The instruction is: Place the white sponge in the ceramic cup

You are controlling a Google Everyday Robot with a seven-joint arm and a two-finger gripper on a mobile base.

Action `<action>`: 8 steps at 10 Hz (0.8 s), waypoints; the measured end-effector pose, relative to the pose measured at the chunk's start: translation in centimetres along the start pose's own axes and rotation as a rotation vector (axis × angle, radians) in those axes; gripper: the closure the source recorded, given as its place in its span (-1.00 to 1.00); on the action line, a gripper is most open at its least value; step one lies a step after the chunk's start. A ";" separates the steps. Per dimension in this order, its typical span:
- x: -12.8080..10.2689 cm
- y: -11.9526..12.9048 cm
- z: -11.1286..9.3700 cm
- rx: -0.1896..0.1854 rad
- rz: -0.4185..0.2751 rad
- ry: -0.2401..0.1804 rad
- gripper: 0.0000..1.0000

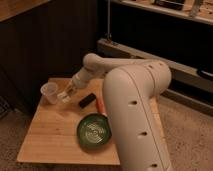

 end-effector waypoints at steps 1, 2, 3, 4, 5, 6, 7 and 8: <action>0.4 0.5 0.0 -0.011 -0.018 0.016 1.00; 0.4 0.9 -0.1 -0.022 -0.033 0.022 1.00; 0.2 1.0 -0.5 -0.029 -0.035 0.021 1.00; 0.3 1.0 -0.5 -0.030 -0.038 0.025 1.00; 0.4 1.3 -0.7 -0.034 -0.043 0.025 1.00; 0.3 1.1 -1.0 -0.033 -0.041 0.025 1.00; 0.2 1.0 -1.3 -0.036 -0.038 0.022 1.00; 0.2 1.0 -1.5 -0.038 -0.036 0.022 1.00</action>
